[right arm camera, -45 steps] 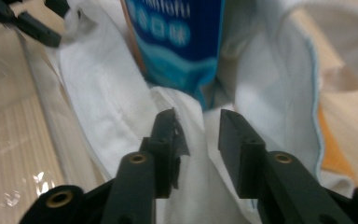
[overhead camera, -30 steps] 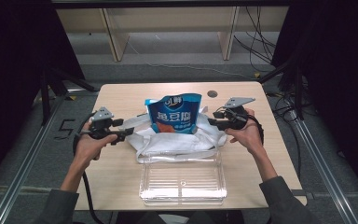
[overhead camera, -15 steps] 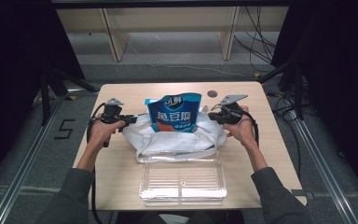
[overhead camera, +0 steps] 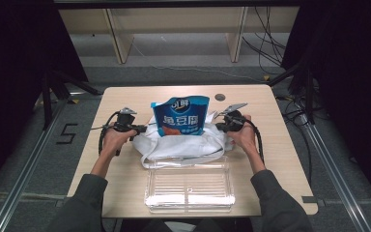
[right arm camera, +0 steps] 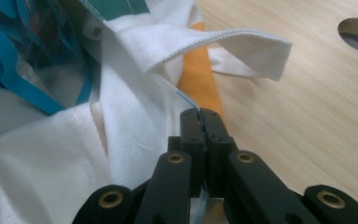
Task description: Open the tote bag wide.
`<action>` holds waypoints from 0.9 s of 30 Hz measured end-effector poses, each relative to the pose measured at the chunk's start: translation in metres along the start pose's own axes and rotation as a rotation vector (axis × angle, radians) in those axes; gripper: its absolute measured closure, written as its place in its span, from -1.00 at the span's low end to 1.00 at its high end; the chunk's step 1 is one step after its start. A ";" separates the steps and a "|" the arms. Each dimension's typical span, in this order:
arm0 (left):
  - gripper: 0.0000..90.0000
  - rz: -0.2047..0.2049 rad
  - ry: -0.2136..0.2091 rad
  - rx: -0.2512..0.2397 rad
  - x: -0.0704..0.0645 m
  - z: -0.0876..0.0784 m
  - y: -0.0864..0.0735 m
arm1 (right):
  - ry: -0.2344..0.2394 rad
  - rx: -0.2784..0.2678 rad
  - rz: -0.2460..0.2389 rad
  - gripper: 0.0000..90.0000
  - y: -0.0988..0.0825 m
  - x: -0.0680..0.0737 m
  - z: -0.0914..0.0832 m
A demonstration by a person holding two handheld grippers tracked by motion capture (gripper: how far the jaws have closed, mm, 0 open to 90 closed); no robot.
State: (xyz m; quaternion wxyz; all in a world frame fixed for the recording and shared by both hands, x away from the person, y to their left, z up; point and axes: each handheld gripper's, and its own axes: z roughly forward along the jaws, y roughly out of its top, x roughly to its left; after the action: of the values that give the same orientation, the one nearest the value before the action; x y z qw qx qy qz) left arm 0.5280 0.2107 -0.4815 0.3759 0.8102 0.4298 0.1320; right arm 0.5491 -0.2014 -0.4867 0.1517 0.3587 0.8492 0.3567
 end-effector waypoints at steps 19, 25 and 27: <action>0.10 -0.006 -0.038 -0.196 -0.029 -0.067 -0.001 | 0.080 -0.152 -0.057 0.45 0.016 0.033 -0.082; -0.13 -0.020 -0.060 -0.213 -0.048 -0.092 -0.033 | 0.070 -0.144 -0.075 0.24 0.019 0.039 -0.092; -0.21 -0.030 -0.050 -0.227 -0.054 -0.097 -0.043 | 0.071 -0.142 -0.088 0.17 0.020 0.040 -0.092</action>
State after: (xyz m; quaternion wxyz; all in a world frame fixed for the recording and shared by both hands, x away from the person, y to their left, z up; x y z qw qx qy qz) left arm 0.4180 0.2314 -0.4406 0.4776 0.7590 0.4148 0.1540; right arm 0.4840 -0.2084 -0.4081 0.1619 0.2965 0.8416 0.4213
